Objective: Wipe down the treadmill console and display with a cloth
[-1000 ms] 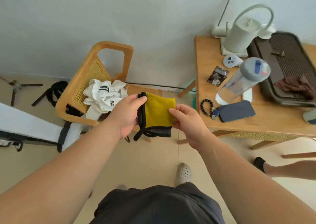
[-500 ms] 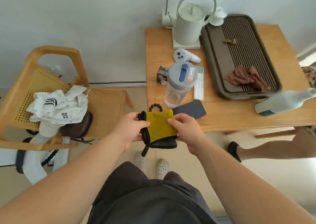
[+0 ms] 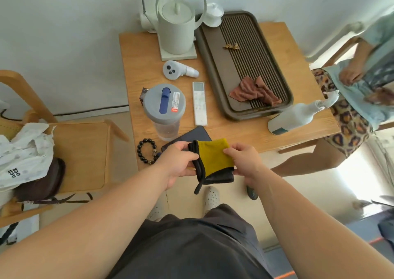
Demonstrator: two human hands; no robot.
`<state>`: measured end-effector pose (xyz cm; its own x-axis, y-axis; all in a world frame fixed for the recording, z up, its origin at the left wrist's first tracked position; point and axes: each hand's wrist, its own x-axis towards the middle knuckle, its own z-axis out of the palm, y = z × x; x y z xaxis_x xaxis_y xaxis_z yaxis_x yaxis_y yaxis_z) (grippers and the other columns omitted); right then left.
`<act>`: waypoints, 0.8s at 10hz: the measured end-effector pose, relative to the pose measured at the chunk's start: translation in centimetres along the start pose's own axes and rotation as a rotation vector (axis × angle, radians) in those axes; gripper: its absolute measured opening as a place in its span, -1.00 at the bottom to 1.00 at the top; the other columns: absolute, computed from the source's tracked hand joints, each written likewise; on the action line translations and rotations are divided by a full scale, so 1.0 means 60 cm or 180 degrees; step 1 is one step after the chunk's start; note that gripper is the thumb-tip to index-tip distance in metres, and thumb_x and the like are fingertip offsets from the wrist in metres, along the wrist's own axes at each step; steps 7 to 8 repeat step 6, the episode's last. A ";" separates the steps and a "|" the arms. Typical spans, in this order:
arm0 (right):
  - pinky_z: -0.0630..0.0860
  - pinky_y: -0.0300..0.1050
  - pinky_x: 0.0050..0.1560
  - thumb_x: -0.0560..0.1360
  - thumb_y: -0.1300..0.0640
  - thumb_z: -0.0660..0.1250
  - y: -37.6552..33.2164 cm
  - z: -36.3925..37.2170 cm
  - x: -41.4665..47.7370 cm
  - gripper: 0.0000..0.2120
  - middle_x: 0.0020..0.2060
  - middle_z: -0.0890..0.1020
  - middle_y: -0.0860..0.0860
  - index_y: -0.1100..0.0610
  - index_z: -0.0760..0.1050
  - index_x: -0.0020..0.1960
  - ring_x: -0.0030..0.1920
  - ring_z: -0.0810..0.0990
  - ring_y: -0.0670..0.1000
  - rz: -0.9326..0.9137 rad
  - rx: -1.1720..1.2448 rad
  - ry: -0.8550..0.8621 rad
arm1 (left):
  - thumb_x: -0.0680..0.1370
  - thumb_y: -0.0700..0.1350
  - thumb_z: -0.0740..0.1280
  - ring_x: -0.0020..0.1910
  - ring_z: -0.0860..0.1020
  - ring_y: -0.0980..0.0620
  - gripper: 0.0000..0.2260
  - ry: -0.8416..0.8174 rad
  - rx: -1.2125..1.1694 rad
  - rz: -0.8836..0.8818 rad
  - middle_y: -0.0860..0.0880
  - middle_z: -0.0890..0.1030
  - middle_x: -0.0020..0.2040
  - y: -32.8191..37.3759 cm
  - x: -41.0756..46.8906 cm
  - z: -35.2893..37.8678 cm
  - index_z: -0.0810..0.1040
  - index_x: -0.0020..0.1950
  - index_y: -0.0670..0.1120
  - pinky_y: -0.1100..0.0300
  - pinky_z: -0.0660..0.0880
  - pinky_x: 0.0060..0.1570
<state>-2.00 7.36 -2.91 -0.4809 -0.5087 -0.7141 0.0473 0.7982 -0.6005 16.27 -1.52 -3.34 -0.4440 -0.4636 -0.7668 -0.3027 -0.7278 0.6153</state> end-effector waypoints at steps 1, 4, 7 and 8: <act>0.64 0.04 -0.06 0.62 0.06 0.36 -0.003 -0.051 0.036 -0.90 -0.08 0.57 0.05 0.07 0.56 -0.02 -0.05 0.55 0.05 0.0005 -0.0051 0.0039 | 0.63 -0.32 0.25 0.04 0.72 -0.16 -0.72 -0.0023 -0.0069 0.0072 -0.18 0.70 0.12 0.013 0.027 0.050 0.49 0.32 -0.11 -0.17 0.63 0.09; 0.67 0.18 0.08 0.58 0.04 0.39 -0.002 -0.153 0.157 -0.81 0.06 0.64 0.07 0.04 0.57 0.18 0.07 0.63 0.12 -0.0208 -0.0173 -0.0109 | 0.65 -0.29 0.24 0.16 0.62 -0.05 -0.66 0.0414 -0.0174 0.0038 -0.10 0.61 0.24 0.043 0.093 0.180 0.43 0.38 0.00 -0.01 0.51 0.21; 0.47 -0.03 0.09 0.63 -0.03 0.35 0.000 -0.171 0.173 -0.47 0.40 0.47 0.04 0.01 0.32 0.55 0.18 0.47 0.04 -0.0349 -0.0528 -0.0481 | 0.66 -0.20 0.26 0.25 0.51 -0.05 -0.60 0.0877 0.0080 0.0013 -0.06 0.52 0.29 0.056 0.098 0.203 0.38 0.49 -0.02 -0.04 0.45 0.33; 0.47 -0.03 0.09 0.63 -0.03 0.35 0.000 -0.171 0.173 -0.47 0.40 0.47 0.04 0.01 0.32 0.55 0.18 0.47 0.04 -0.0349 -0.0528 -0.0481 | 0.66 -0.20 0.26 0.25 0.51 -0.05 -0.60 0.0877 0.0080 0.0013 -0.06 0.52 0.29 0.056 0.098 0.203 0.38 0.49 -0.02 -0.04 0.45 0.33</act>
